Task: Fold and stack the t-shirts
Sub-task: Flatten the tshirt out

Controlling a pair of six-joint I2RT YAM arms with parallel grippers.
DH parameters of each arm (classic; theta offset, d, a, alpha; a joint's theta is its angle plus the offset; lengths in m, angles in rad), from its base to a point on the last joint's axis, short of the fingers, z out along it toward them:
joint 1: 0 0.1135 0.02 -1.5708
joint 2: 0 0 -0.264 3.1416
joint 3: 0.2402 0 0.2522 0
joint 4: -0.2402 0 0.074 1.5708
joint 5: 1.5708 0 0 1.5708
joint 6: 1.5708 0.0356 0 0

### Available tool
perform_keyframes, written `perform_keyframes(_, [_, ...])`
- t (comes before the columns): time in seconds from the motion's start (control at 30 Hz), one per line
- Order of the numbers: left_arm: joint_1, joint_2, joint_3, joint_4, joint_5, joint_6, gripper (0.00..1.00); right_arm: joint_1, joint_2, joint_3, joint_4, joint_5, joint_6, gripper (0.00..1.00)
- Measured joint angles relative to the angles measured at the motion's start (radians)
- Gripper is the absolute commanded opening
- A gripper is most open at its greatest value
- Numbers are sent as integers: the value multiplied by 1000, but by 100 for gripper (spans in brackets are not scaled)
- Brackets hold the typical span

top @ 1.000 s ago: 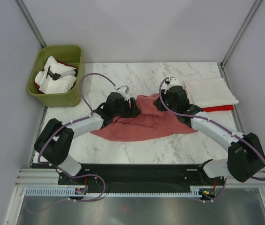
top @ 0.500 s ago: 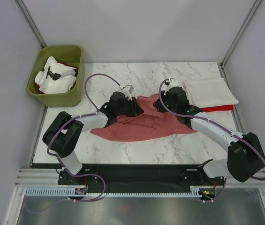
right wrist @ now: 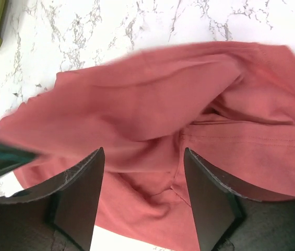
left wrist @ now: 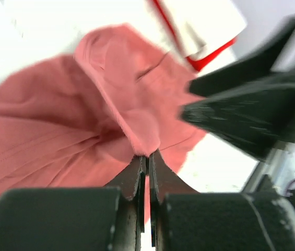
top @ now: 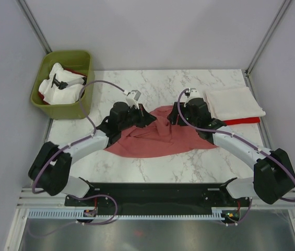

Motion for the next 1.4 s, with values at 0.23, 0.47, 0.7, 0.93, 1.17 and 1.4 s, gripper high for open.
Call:
perform_keyframes(0.23, [0,-354,-11,-106,-7,-15,2,-8,-7,-6,0,30,6,71])
perform_keyframes(0.47, [-13,-419,-10,-236,-55,-10,2,-9,-7,-7,1,40,6,71])
perform_keyframes(0.7, [-41,-308,-7,-281,-89,21,2,-9,-42,-32,7,48,13,71])
perform_keyframes(0.93, [-56,-132,5,-246,-103,63,2,-9,-90,-41,27,47,14,70])
perform_keyframes(1.17, [-124,-109,46,-252,-133,133,2,-9,-84,-41,32,-1,11,65])
perform_keyframes(1.4, [-127,-134,64,-333,-248,167,6,-9,-75,-59,75,-85,-23,66])
